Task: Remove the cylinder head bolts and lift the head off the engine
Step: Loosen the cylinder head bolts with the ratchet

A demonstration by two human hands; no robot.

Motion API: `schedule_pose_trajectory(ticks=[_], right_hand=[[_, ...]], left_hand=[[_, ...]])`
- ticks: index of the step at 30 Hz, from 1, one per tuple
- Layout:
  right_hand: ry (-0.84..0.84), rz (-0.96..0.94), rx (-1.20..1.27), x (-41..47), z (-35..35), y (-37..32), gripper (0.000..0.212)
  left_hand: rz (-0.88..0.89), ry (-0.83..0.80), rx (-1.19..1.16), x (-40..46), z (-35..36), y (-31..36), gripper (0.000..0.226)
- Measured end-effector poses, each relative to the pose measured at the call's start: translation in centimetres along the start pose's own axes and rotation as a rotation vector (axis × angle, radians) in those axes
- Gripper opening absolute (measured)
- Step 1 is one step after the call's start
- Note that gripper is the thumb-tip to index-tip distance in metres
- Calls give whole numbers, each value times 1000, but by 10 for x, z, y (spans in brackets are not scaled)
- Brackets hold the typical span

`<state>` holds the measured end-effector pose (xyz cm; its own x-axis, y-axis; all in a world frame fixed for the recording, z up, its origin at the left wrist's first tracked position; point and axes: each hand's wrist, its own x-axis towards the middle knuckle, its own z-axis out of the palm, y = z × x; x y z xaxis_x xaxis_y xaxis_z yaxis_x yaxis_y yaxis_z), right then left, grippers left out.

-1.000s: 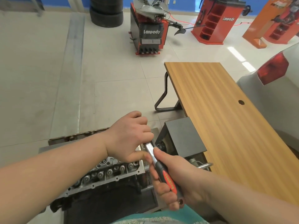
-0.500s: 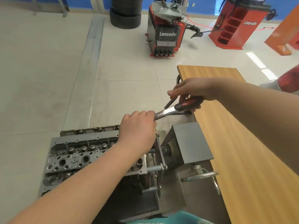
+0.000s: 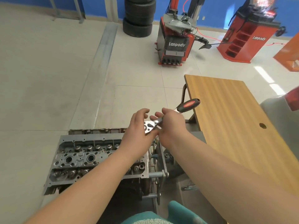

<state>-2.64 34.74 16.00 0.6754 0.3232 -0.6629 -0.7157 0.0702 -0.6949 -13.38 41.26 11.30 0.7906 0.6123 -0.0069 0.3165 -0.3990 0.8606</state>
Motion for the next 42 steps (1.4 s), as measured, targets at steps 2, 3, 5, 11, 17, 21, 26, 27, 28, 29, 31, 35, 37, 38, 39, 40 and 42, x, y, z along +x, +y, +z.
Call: schedule_pose_trajectory(ticks=[2,3,5,11,17,21,26,27,28,29,31,35,37,38,39,40,42], right_hand=[[-18,-31,-147,3,16,-7,8],[-54,-72,-278,5,24,-11,8],[-163,-163,-616,9,40,-17,10],[-636,-299,-1214,20,86,-5,34],[-564,-286,-1040,24,76,4,15],[8,-235,-291,17,45,15,2],[124,-34,-374,-20,-21,17,27],[45,-53,-526,-32,-33,15,31],[-12,-152,-703,-43,-45,13,36],[-50,-332,-870,-50,-55,9,39],[-19,-817,-1163,-52,-64,-5,39],[-207,-838,-1722,-27,-36,-40,55],[-350,-546,-1935,-12,-23,-49,66],[-406,-440,-1957,-7,-19,-52,68],[-466,-316,-1909,-5,-16,-52,70],[-521,-163,-1804,-4,-15,-51,72],[-583,157,-1451,-7,-19,-41,72]], left_hand=[[-77,-79,-136,-6,-4,-14,78],[-115,-116,-183,-9,-5,-22,80],[-182,-143,-251,-14,-5,-33,79],[-332,-44,-397,-1,0,-42,68],[-267,-8,-313,0,1,-48,46],[-217,24,-306,1,8,-52,20],[-116,-83,-261,7,13,-48,22],[-106,-91,-258,8,13,-48,22],[-101,-94,-256,8,12,-49,22],[-99,-99,-251,9,11,-50,23],[-100,-123,-234,10,8,-51,24],[-93,-161,-234,9,5,-48,23],[-80,-161,-222,8,3,-48,24],[-73,-160,-212,7,2,-49,23],[-67,-157,-201,6,1,-49,23],[-61,-155,-190,5,0,-50,24],[-63,-156,-163,5,-2,-51,32]])
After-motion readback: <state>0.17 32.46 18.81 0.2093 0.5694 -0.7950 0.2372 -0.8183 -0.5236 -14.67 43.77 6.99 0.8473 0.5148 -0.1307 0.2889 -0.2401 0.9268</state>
